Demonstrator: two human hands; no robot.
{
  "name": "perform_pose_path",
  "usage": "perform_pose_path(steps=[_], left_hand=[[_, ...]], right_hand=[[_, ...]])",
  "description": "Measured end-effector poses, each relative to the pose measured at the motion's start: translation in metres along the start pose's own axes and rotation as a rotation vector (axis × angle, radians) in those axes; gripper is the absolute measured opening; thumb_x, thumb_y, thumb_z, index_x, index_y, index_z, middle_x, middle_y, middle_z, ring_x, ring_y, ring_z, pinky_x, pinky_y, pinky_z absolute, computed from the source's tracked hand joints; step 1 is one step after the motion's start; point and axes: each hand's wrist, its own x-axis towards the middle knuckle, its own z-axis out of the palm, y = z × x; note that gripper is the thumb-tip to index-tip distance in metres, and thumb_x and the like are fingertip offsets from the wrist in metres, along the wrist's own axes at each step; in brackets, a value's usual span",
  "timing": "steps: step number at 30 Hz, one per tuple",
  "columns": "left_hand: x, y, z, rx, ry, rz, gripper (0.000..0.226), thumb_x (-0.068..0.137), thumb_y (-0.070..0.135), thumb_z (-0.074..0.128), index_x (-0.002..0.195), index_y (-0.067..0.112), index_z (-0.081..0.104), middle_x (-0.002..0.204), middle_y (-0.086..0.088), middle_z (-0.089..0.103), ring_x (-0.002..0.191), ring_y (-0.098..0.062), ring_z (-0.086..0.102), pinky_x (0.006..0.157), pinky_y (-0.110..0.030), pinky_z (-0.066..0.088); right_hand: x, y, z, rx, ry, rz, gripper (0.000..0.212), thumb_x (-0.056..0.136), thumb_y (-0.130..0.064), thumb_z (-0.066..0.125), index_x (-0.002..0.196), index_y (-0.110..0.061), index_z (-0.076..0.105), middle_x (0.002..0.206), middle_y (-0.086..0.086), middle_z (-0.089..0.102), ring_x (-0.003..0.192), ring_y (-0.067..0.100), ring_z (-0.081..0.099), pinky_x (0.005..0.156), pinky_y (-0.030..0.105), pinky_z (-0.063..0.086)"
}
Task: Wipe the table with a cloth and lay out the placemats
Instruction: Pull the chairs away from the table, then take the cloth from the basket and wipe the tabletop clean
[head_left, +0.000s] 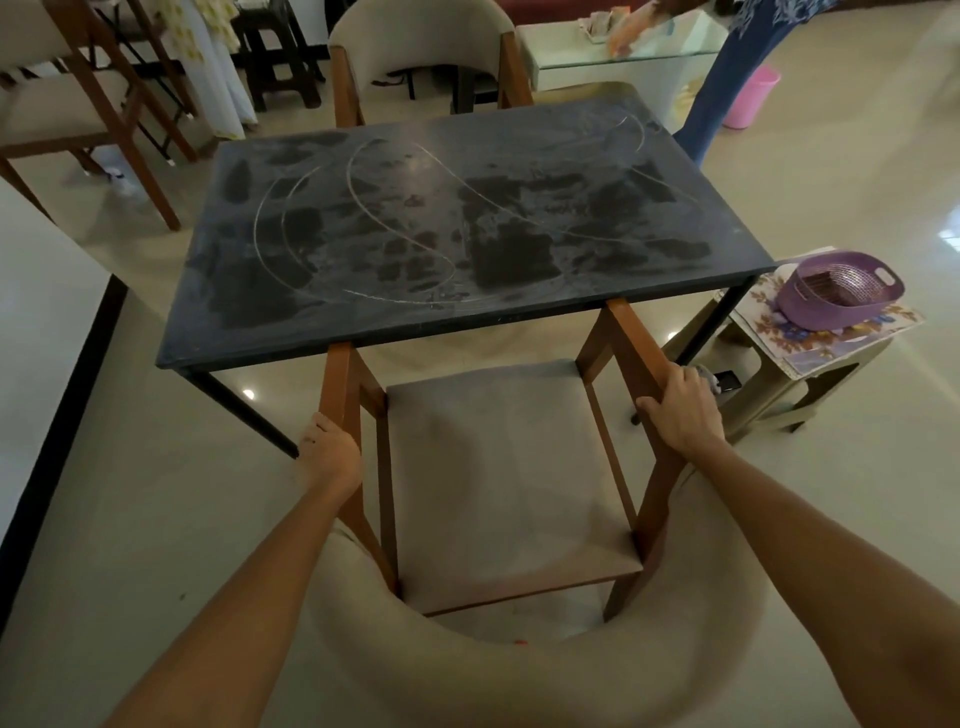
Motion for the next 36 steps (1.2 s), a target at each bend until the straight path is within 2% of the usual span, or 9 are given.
perform_pose_path(steps=[3,6,11,13,16,21,30,36], left_hand=[[-0.007,0.000,0.002,0.162,0.054,0.092,0.065,0.095,0.020,0.048,0.145,-0.004,0.014,0.147,-0.026,0.027,0.135,-0.039,0.033,0.106,-0.048,0.039],[-0.017,0.003,0.003,0.220,0.036,0.136,0.072,0.096,0.022,0.047,0.149,-0.004,0.005,0.155,-0.025,0.012,0.144,-0.038,0.015,0.116,-0.048,0.023],[-0.022,0.022,0.004,0.259,0.064,0.241,0.064,0.099,0.024,0.036,0.151,0.000,0.006,0.158,-0.021,0.003,0.147,-0.036,0.000,0.120,-0.047,0.012],[-0.024,0.032,0.007,0.267,0.095,0.281,0.067,0.100,0.031,0.038,0.151,0.000,0.006,0.158,-0.021,0.003,0.147,-0.036,-0.004,0.120,-0.048,0.009],[-0.034,0.056,0.009,0.305,0.097,0.362,0.076,0.098,0.043,0.039,0.151,0.001,0.005,0.158,-0.022,0.001,0.146,-0.038,-0.005,0.120,-0.049,0.006],[-0.054,0.115,0.013,0.229,0.116,0.439,0.078,0.096,0.048,0.043,0.150,0.000,0.014,0.157,-0.024,0.007,0.146,-0.039,-0.001,0.119,-0.052,0.009],[-0.114,0.267,0.014,0.056,0.179,0.626,0.073,0.098,0.052,0.027,0.150,0.003,0.014,0.158,-0.023,0.004,0.147,-0.036,-0.005,0.118,-0.046,-0.002],[-0.146,0.349,0.021,0.012,0.242,0.685,0.076,0.093,0.056,0.019,0.148,0.004,0.026,0.156,-0.023,0.015,0.147,-0.035,0.006,0.119,-0.047,0.007]], right_hand=[[-0.010,-0.009,-0.004,-0.047,0.016,-0.120,0.062,0.088,-0.034,0.067,0.137,-0.004,0.044,0.140,0.016,0.047,0.130,0.032,0.043,0.109,0.046,0.037],[-0.017,-0.016,-0.005,-0.080,0.002,-0.176,0.063,0.089,-0.035,0.066,0.138,-0.004,0.044,0.144,0.015,0.044,0.134,0.031,0.041,0.112,0.046,0.035],[-0.022,-0.016,-0.003,-0.165,-0.006,-0.231,0.065,0.090,-0.041,0.063,0.142,-0.007,0.042,0.149,0.013,0.040,0.140,0.029,0.033,0.117,0.044,0.028],[-0.020,-0.013,-0.002,-0.177,-0.019,-0.246,0.067,0.090,-0.042,0.062,0.143,-0.008,0.040,0.151,0.012,0.038,0.142,0.028,0.030,0.117,0.042,0.024],[-0.017,-0.005,-0.003,-0.191,-0.040,-0.277,0.070,0.091,-0.043,0.061,0.146,-0.009,0.034,0.154,0.012,0.034,0.144,0.029,0.026,0.117,0.041,0.020],[-0.003,0.007,-0.016,-0.164,-0.049,-0.336,0.081,0.091,-0.043,0.060,0.152,-0.011,0.018,0.158,0.012,0.023,0.147,0.028,0.019,0.118,0.041,0.016],[0.031,0.059,-0.048,-0.142,-0.103,-0.440,0.083,0.094,-0.048,0.052,0.154,-0.012,0.007,0.161,0.012,0.009,0.149,0.028,0.004,0.121,0.044,0.006],[0.052,0.117,-0.072,-0.175,-0.103,-0.453,0.087,0.094,-0.051,0.049,0.154,-0.008,0.004,0.162,0.014,0.003,0.149,0.028,-0.002,0.122,0.041,0.002]])
